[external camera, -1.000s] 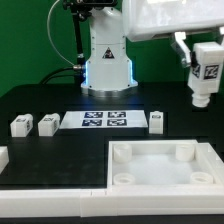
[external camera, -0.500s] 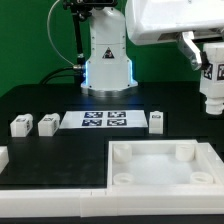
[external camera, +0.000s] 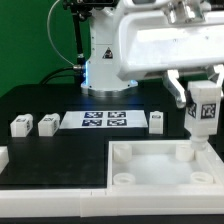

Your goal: Assemble one leg

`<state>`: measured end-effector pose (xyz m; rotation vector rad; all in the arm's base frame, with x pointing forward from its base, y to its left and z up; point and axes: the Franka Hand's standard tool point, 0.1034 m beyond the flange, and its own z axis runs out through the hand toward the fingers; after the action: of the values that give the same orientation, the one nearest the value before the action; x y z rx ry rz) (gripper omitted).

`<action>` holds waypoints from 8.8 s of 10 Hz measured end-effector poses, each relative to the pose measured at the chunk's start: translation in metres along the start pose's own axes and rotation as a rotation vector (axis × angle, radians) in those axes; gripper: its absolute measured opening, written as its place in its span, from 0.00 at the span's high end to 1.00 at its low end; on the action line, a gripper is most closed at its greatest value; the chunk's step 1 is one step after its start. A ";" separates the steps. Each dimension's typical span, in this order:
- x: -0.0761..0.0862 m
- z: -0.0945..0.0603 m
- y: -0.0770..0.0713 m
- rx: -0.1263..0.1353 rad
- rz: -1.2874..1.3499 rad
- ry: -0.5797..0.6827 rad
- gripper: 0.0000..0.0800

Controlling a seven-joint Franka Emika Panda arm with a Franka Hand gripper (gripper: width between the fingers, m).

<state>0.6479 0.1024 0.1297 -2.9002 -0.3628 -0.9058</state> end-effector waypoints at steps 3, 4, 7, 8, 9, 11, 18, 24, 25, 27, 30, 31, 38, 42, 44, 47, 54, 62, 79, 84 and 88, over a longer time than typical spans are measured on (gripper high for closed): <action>-0.022 0.019 -0.003 0.006 0.003 -0.020 0.64; -0.025 0.021 -0.004 0.008 0.003 -0.023 0.64; -0.032 0.026 -0.014 0.018 -0.007 -0.036 0.64; -0.036 0.026 -0.015 0.019 -0.007 -0.042 0.64; -0.038 0.027 -0.016 0.021 -0.008 -0.047 0.64; -0.043 0.031 -0.017 0.022 -0.009 -0.053 0.64; -0.044 0.039 -0.016 0.010 -0.002 0.007 0.28; -0.036 0.037 -0.015 0.021 0.008 -0.043 0.19; -0.017 0.030 -0.015 0.029 0.007 -0.067 0.19; -0.002 0.032 -0.014 0.047 0.007 -0.120 0.19; -0.007 0.036 -0.016 0.109 0.041 -0.423 0.19; -0.012 0.037 -0.014 0.129 0.048 -0.522 0.19; -0.027 0.043 -0.007 0.109 0.232 -0.684 0.43; -0.030 0.042 -0.007 -0.059 0.686 -0.640 0.63; -0.033 0.040 -0.006 -0.139 1.000 -0.558 0.63; -0.039 0.037 -0.006 -0.184 1.485 -0.539 0.63; -0.044 0.040 -0.017 -0.047 0.943 -0.551 0.20; -0.036 0.039 -0.022 0.011 0.381 -0.540 0.49; -0.040 0.040 -0.017 0.030 0.259 -0.568 0.19; -0.032 0.040 -0.012 0.089 -0.061 -0.542 0.45; -0.032 0.040 -0.011 -0.070 0.524 -0.539 0.64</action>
Offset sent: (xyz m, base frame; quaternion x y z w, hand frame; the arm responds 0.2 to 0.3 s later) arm -0.0049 0.0038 -0.0148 -0.0019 0.0155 0.0065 0.9999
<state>0.6421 0.1124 0.0789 -3.0144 0.4007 -0.0591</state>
